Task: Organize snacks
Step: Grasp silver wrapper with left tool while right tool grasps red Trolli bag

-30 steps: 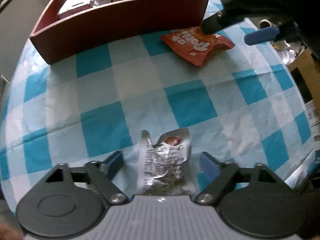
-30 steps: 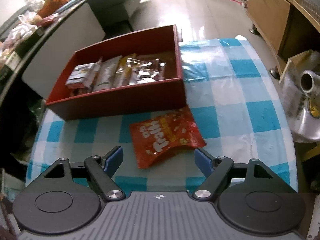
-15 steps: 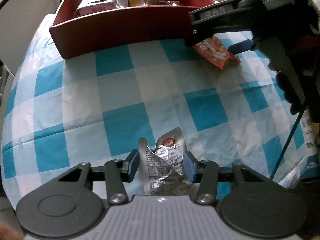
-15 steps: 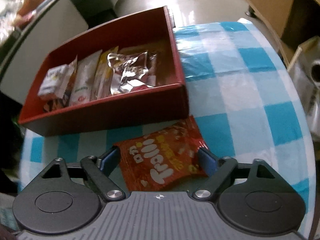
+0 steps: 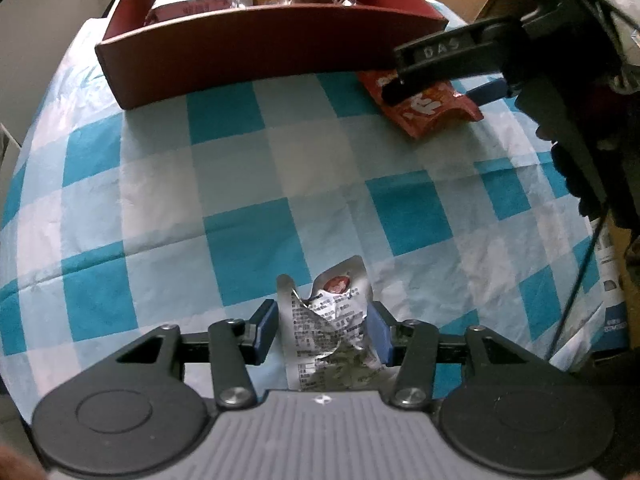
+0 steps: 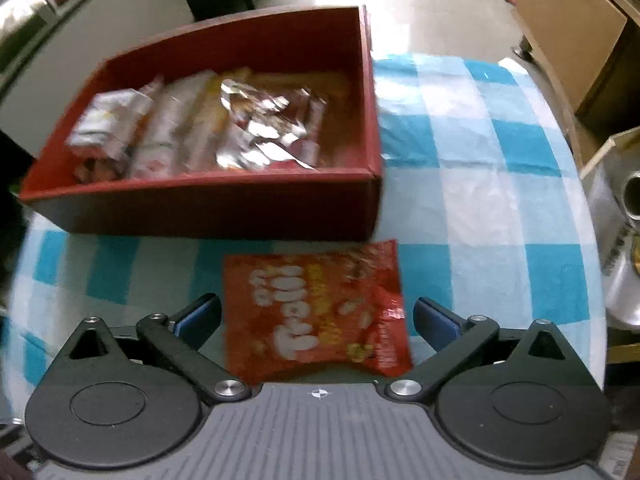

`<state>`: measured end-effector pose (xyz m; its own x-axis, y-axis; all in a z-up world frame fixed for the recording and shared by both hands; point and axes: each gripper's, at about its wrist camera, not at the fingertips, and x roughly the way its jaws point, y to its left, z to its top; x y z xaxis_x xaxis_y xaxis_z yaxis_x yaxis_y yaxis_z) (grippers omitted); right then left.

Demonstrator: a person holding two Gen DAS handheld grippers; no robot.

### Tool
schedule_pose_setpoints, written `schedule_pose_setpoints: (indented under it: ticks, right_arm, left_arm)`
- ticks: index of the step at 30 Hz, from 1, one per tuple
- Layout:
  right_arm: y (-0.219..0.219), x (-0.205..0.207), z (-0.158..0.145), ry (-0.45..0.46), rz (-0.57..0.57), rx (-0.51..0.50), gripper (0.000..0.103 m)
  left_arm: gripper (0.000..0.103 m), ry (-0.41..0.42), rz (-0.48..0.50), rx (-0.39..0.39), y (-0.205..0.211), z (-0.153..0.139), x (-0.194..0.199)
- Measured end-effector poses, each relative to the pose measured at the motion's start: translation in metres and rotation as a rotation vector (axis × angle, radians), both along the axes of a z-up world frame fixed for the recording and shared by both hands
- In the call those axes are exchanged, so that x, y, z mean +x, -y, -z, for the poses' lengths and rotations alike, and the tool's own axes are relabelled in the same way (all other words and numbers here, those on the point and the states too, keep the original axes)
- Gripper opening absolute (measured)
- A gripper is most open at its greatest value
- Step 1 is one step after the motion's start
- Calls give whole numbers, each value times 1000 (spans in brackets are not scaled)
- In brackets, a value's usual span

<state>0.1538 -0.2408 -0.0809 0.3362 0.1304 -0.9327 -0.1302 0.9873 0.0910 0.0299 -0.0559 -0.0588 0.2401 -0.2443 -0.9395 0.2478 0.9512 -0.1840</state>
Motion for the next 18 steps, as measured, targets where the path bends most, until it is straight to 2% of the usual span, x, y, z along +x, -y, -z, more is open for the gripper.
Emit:
schedule_pose_setpoints:
  ticks: [5,9,11,15,16,18]
  right_arm:
    - [-11,0,2,36,-44,-24,102]
    - [-25,-24,-3,19,-110,-39,96]
    - [-27,-42,-5,-17,-137,-11,94]
    - [-24,-83,-20,-68,-211,109,94]
    - [-24,-93,-27,-48,-239,85,95]
    - [-30,-100,-37,20,-323,-38,98]
  left_arm:
    - [46,9,18,15,5,0,0]
    - [47,-9,8,0,1,-1,2]
    - [48,-25,-6,-9,-3,0,2]
    - [48,-48,-24,-38,-11,0,-2]
    - [49,-43,-22,-36,-12,0,-3]
    - [49,-34,-22,-23,-14,0,-5]
